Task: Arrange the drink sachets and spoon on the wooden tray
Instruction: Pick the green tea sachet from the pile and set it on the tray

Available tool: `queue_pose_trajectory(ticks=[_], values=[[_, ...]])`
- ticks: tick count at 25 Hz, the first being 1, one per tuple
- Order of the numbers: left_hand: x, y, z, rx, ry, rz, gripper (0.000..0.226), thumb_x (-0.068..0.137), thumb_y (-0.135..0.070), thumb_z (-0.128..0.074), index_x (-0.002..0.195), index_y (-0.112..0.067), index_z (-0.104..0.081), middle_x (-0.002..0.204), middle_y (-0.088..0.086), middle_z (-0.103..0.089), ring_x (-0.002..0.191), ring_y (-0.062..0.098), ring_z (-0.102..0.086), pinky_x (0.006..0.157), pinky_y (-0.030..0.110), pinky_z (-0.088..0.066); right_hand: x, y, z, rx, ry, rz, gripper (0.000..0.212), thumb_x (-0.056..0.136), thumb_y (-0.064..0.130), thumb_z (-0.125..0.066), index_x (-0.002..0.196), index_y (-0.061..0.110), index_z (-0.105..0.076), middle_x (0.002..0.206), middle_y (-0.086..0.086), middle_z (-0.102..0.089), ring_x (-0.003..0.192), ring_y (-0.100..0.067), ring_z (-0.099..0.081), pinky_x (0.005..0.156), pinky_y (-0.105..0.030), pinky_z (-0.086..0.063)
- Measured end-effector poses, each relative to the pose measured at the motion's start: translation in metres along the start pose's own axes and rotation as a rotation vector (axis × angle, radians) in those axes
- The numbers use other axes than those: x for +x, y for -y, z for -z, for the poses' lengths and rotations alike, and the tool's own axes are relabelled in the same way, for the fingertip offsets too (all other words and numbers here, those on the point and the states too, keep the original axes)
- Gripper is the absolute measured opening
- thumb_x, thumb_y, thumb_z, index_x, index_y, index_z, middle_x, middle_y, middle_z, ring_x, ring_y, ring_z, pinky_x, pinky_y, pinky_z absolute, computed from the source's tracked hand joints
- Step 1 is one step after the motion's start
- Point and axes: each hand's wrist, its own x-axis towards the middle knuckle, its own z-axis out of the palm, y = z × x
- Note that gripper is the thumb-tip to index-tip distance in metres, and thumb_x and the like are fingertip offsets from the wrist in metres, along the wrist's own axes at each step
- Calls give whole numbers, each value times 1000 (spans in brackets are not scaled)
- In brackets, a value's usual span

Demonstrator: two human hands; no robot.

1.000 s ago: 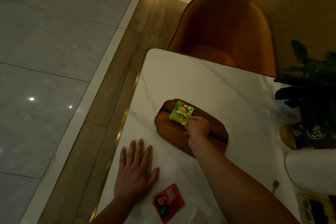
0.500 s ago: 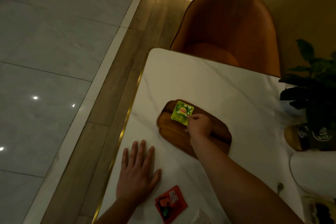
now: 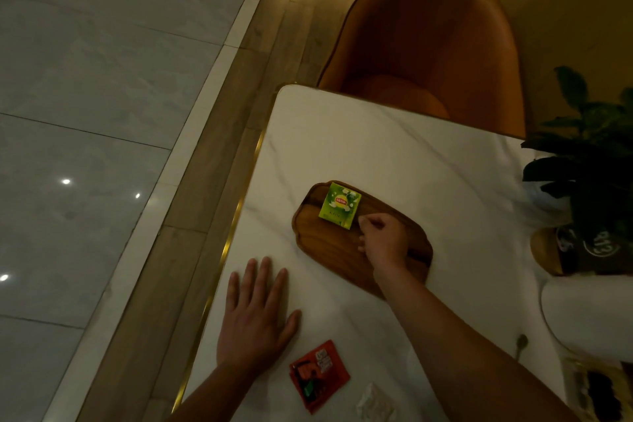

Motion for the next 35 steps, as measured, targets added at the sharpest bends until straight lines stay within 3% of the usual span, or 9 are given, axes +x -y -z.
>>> queue_pose_trajectory(ticks=[3, 5, 7, 10, 18, 23, 26, 31, 35], values=[[10, -6, 16, -126, -40, 56, 68, 88, -60, -46, 143, -20, -55, 155, 14, -48, 146, 37, -39, 117, 53, -27, -12, -28, 47, -88, -53, 98, 9, 88, 19, -69, 95, 15, -73, 95, -6, -72, 85, -25, -68, 74, -43, -59], [36, -15, 29, -323, -109, 164, 60, 87, -48, -50, 134, -13, -62, 137, 14, -62, 127, 36, -56, 104, 50, -45, -16, -49, 82, -218, -183, 171, 12, 87, 16, -69, 98, 14, -73, 101, -9, -72, 89, -23, -65, 81, -34, -52], [68, -30, 46, -629, -104, 284, 57, 89, -33, -56, 141, -9, -55, 136, 15, -60, 122, 33, -58, 100, 47, -48, -16, -63, 108, -304, -265, 129, 23, 90, 16, -66, 111, 8, -69, 113, -17, -67, 99, -31, -63, 84, -32, -45], [107, -42, 58, -805, -55, 372, 62, 91, -10, -60, 151, -7, -43, 149, 17, -53, 134, 33, -52, 112, 47, -41, -5, -72, 118, -374, -129, -68, 40, 95, 21, -59, 131, 3, -58, 132, -21, -59, 121, -38, -55, 101, -40, -42], [102, -47, 55, -960, -31, 505, 63, 91, -7, -57, 152, -13, -42, 149, 12, -54, 133, 30, -54, 111, 53, -45, 14, -63, 105, -381, -31, 14, 27, 93, 13, -58, 116, 2, -68, 116, -21, -69, 105, -38, -64, 84, -34, -45], [78, -47, 49, -895, -47, 482, 63, 89, -11, -67, 148, -14, -45, 141, 10, -57, 121, 27, -60, 102, 49, -52, 29, -49, 108, -425, 5, 35, 31, 90, 18, -64, 118, 4, -68, 119, -20, -67, 108, -38, -62, 89, -39, -48], [82, -43, 51, -645, -120, 339, 60, 86, -19, -76, 141, -14, -54, 131, 11, -59, 116, 27, -59, 95, 39, -51, 20, -42, 100, -575, -79, 240, 37, 86, 20, -69, 121, 6, -65, 120, -21, -62, 110, -39, -58, 93, -43, -48], [115, -48, 60, -378, -131, 78, 61, 76, -23, -85, 132, -16, -64, 118, 12, -68, 108, 32, -57, 87, 40, -49, -8, -17, 38, -465, 240, 406, 57, 83, 31, -75, 134, 14, -56, 120, -5, -61, 106, -22, -61, 93, -38, -52], [128, -53, 56, -350, -128, 54, 56, 76, -21, -82, 130, -14, -67, 113, 13, -73, 103, 33, -57, 84, 38, -47, -9, -8, 7, -582, 210, 488, 63, 82, 37, -74, 135, 12, -52, 124, -7, -57, 114, -24, -55, 95, -37, -48]])
